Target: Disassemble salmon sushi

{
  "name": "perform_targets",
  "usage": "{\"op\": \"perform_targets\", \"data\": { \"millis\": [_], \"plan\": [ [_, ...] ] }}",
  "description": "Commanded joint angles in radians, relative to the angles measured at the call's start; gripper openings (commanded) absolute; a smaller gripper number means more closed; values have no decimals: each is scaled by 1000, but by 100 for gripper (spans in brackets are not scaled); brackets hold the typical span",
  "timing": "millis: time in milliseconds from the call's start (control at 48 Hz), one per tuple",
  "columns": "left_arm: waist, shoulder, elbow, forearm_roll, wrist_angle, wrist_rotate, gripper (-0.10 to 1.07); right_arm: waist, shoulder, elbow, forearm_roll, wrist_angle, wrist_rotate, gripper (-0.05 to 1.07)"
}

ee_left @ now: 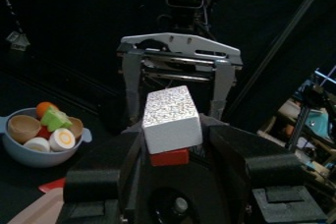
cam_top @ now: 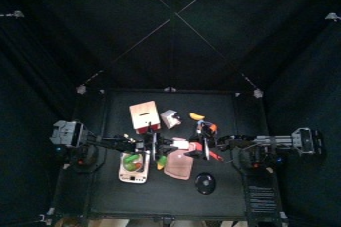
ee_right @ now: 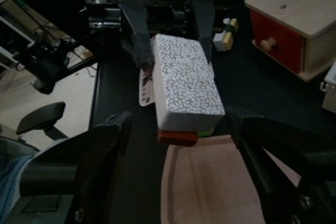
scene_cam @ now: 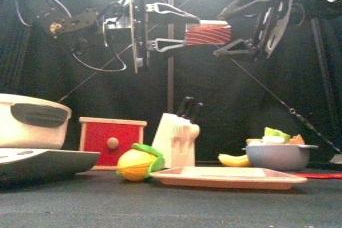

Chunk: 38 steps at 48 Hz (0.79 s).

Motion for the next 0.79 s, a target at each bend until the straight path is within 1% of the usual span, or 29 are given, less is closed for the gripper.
{"op": "perform_targets", "data": {
  "millis": [0, 250, 771],
  "plan": [
    [2, -8, -25, -2, -32, 3, 65, -12, -15, -20, 3, -15, -2, 103],
    [6, -8, -25, -2, -67, 5, 65, -14, -17, -20, 3, -18, -2, 103],
    [12, -8, -28, 3, -67, 6, 65, -15, -17, -23, 11, -18, -2, 102]
  ]
}}
